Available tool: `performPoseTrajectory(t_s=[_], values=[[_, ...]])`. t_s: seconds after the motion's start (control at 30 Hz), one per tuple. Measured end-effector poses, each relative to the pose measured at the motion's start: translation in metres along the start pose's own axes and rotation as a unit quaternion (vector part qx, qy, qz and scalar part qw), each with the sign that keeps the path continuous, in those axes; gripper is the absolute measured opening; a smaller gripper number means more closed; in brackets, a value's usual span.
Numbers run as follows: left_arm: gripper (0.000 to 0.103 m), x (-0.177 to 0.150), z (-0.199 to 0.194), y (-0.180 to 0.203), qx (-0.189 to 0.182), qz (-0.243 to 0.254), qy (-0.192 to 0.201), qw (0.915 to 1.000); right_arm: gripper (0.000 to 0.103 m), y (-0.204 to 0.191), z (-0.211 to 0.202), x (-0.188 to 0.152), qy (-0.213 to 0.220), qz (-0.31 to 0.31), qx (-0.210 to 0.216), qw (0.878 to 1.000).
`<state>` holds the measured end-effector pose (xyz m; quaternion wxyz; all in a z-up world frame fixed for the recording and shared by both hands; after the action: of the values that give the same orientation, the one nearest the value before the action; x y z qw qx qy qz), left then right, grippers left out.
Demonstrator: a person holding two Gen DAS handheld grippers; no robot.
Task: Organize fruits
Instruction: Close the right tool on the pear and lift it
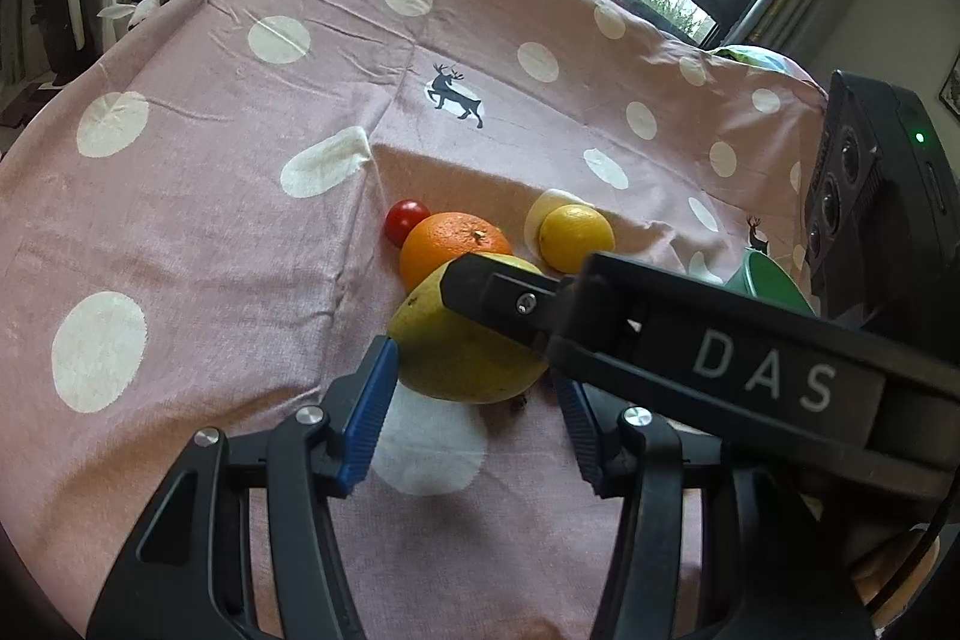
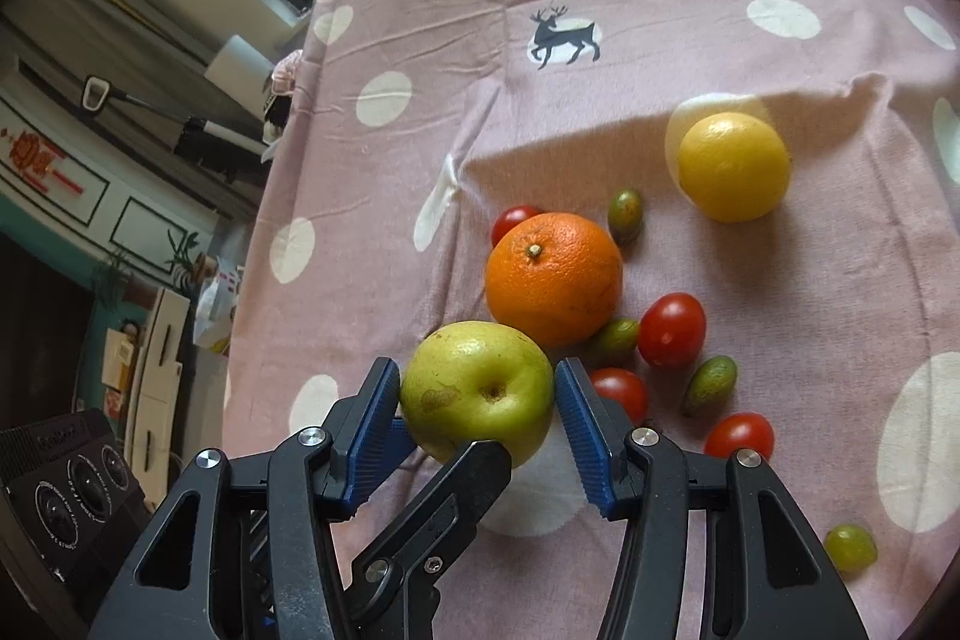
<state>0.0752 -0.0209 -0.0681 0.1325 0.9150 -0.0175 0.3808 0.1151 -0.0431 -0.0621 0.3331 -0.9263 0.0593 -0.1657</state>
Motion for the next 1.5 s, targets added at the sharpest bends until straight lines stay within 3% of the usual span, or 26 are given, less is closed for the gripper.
performPoseTrajectory(t_s=[0.07,0.17,0.27,0.43,0.57,0.63,0.7,0.83,0.93,1.13,1.5], values=[[0.051,0.003,-0.002,0.006,-0.005,0.004,0.006,1.0,0.056,0.0,-0.008,0.0,0.012,-0.001,-0.001,1.0],[0.034,0.01,-0.012,0.018,-0.04,0.004,0.03,0.9987,0.047,-0.011,-0.021,-0.003,0.014,-0.004,0.047,0.999],[0.037,0.009,-0.008,0.022,-0.031,0.027,0.019,0.999,0.046,-0.013,-0.033,0.0,0.042,-0.016,0.03,0.999],[0.038,-0.003,0.003,-0.004,-0.013,-0.023,-0.015,0.9996,0.046,0.015,-0.018,0.004,0.019,0.029,-0.015,0.999],[0.056,-0.005,0.001,-0.012,-0.007,-0.036,-0.017,0.9992,0.046,0.024,-0.022,0.01,0.025,0.058,-0.003,0.998],[0.056,-0.007,0.003,-0.014,-0.001,-0.036,-0.023,0.9991,0.048,0.024,-0.019,0.007,0.013,0.06,0.003,0.998],[0.057,-0.009,0.006,-0.016,0.004,-0.041,-0.031,0.9987,0.056,0.023,-0.014,0.002,-0.002,0.062,0.008,0.998],[0.058,-0.012,0.008,-0.019,0.011,-0.035,-0.035,0.9987,0.057,0.018,0.0,-0.007,-0.028,0.069,0.015,0.997],[0.059,-0.017,0.013,-0.024,0.015,-0.039,-0.046,0.9981,0.065,0.02,0.012,-0.01,-0.048,0.087,0.018,0.995],[0.057,-0.022,0.019,-0.03,0.01,-0.052,-0.058,0.9969,0.068,0.02,0.03,-0.016,-0.085,0.109,0.037,0.99],[0.053,-0.021,0.022,-0.031,0.026,-0.04,-0.056,0.9973,0.069,0.023,0.043,-0.016,-0.101,0.129,0.024,0.986]])
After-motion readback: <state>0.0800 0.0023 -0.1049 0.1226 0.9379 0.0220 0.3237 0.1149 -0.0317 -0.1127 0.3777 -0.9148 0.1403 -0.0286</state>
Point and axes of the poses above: each gripper's, at about its wrist camera, not at the fingertips, and z roughly the way its jaws point, y to its right, x to its top, the point moved 9 cm from there along z, roughly the way its jaws point, and after that the axes turned 14 degrees about z, right-handed, at the moved point
